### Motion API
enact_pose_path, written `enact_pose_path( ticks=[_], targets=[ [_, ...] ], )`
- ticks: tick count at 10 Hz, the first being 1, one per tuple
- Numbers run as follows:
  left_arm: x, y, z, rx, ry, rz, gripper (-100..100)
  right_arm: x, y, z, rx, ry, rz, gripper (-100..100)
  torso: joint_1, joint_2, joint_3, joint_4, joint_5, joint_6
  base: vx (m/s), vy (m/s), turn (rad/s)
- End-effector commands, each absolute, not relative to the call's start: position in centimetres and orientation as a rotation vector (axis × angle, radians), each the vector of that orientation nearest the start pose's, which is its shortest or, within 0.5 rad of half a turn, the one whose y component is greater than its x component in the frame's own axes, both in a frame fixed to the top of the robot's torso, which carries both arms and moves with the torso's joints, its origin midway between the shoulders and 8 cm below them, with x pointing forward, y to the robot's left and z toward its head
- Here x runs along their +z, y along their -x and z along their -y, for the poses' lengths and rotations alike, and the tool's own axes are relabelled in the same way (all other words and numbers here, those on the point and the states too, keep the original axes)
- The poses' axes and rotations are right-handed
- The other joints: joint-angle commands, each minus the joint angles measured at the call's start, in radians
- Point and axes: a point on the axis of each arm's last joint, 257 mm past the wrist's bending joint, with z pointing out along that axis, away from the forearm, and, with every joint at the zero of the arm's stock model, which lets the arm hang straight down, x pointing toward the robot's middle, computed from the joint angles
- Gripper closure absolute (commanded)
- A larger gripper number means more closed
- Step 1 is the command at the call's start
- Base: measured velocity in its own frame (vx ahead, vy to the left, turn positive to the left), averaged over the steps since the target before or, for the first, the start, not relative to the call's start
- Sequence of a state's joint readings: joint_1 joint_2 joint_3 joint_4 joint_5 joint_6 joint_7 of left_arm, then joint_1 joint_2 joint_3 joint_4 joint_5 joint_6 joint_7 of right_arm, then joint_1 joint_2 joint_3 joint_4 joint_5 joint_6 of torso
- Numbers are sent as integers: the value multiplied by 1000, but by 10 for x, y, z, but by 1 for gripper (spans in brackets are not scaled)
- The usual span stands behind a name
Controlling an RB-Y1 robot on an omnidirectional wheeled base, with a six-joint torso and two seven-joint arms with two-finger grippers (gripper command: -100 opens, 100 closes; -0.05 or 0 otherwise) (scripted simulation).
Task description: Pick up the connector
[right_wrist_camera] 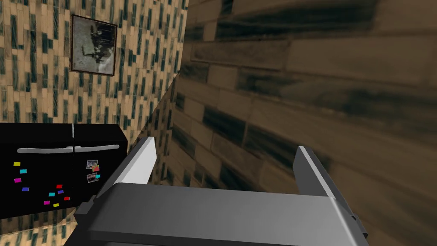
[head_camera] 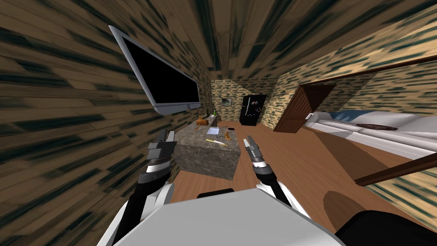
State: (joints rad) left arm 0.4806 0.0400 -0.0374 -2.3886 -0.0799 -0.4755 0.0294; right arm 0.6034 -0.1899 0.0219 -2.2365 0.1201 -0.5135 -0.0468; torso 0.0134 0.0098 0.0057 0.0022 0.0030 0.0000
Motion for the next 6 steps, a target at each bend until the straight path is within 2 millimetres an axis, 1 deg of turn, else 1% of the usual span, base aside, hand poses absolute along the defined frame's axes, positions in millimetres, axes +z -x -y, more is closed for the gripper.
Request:
enact_pose_path(
  ticks=[1, 2, 4, 5, 6],
  targets=[
    [71, -328, -247, -1345, 514, -613, 0, -59, -342, 246, 1201, -539, -1016, -100, 0, 0, 0, 0, 0, 0, -150, 177, -3],
    [71, -328, -247, -1345, 514, -613, 0, -59, -342, 245, 1201, -532, -1024, -100, -1, 1, 0, 0, 0, 0, -104, 113, -3],
    [71, -328, -247, -1345, 514, -613, 0, -100, -340, 240, 1144, -497, -1159, -100, -6, -4, -2, -1, -1, 0, -82, 125, 28],
    [71, -328, -247, -1345, 514, -613, 0, -124, -338, 239, 1111, -477, -1231, -100, -5, -3, -2, -1, -1, 0, -113, 188, 92],
    [71, -328, -247, -1345, 514, -613, 0, -124, -337, 239, 1111, -465, -1244, -100, -2, -3, -1, -1, 0, 0, -99, 143, -13]
  ],
)
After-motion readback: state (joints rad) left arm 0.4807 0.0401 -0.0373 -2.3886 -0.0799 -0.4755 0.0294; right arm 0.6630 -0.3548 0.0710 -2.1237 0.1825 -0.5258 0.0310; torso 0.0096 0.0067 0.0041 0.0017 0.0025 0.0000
